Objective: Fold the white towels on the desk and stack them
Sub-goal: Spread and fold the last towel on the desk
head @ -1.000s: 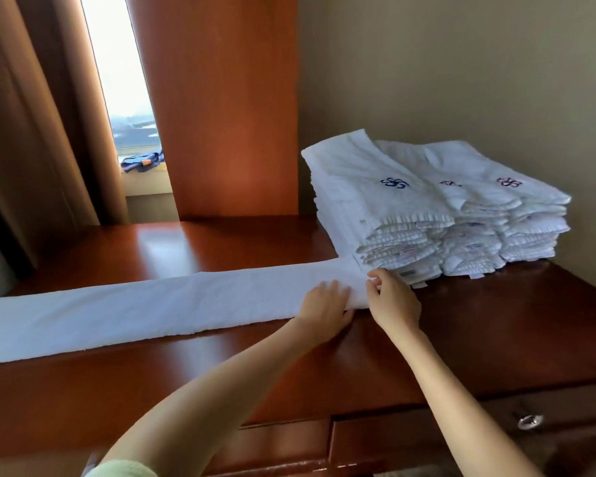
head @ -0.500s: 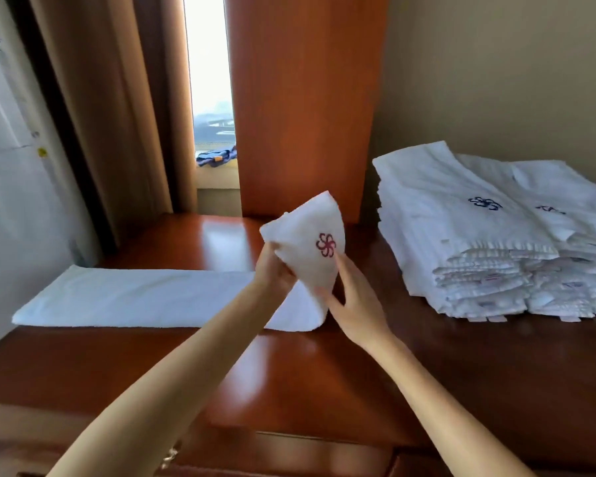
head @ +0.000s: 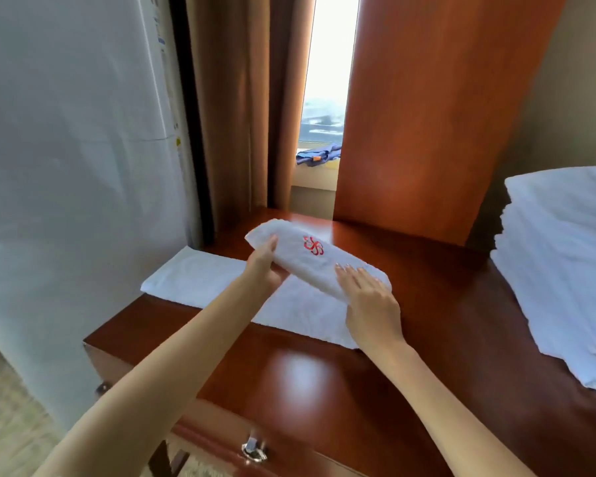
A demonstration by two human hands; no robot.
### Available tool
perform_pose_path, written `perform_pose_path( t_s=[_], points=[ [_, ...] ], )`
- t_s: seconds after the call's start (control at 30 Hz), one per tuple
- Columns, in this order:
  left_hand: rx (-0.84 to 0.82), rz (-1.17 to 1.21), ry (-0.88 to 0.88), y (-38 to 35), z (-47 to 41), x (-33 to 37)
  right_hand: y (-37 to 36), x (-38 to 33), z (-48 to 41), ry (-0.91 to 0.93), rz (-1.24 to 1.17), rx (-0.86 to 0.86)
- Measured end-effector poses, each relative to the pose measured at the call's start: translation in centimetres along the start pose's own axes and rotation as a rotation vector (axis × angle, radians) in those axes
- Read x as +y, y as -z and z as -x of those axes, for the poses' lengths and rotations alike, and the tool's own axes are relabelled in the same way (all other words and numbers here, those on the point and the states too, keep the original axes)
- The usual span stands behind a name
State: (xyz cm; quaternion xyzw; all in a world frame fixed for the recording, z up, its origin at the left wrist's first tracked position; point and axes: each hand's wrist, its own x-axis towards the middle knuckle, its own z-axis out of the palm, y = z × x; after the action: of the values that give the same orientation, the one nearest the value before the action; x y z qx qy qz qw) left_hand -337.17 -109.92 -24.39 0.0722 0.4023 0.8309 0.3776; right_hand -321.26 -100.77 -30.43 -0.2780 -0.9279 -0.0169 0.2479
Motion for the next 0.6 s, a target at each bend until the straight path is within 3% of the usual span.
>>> perform_pose_path(
  t_s=[0.07, 0.1, 0.13, 0.17, 0.2, 0.23, 0.27, 0.37, 0.5, 0.6],
  points=[
    [0.06, 0.06, -0.108, 3.1, -0.7, 3.3, -0.9, -1.6, -0.5, 0.057, -0.014, -0.05],
    [0.171, 0.003, -0.127, 4.5, -1.1, 4.2, -1.6, -2.4, -0.4, 0.089, -0.02, -0.085],
    [0.351, -0.046, -0.107, 6.2, -1.5, 4.5, -2.2, -3.1, -0.3, 0.117, -0.027, -0.119],
    [0.668, -0.148, -0.1, 7.7, -1.4, 4.6, -2.8, -3.5, 0.0, 0.14, -0.03, -0.141],
    [0.827, -0.296, -0.066, 9.6, -1.3, 4.7, -3.3, -3.8, 0.2, 0.159, -0.032, -0.142],
    [0.819, -0.305, -0.023, 11.2, -1.2, 4.8, -3.5, -3.8, 0.3, 0.166, -0.037, -0.126],
    [0.669, -0.236, 0.008, 12.8, -1.2, 5.3, -3.6, -3.8, 0.3, 0.16, -0.049, -0.102],
    [0.441, -0.316, -0.1, 15.5, -1.2, 7.3, -3.2, -3.3, 0.6, 0.102, -0.127, -0.034],
    [0.48, -0.412, -0.294, 15.2, -2.9, 10.0, -2.8, -3.3, 1.2, 0.057, -0.278, 0.026],
    [0.62, -0.785, -0.374, 17.4, -3.0, 10.9, -2.9, -3.9, 1.4, 0.021, -0.345, -0.058]
  ],
)
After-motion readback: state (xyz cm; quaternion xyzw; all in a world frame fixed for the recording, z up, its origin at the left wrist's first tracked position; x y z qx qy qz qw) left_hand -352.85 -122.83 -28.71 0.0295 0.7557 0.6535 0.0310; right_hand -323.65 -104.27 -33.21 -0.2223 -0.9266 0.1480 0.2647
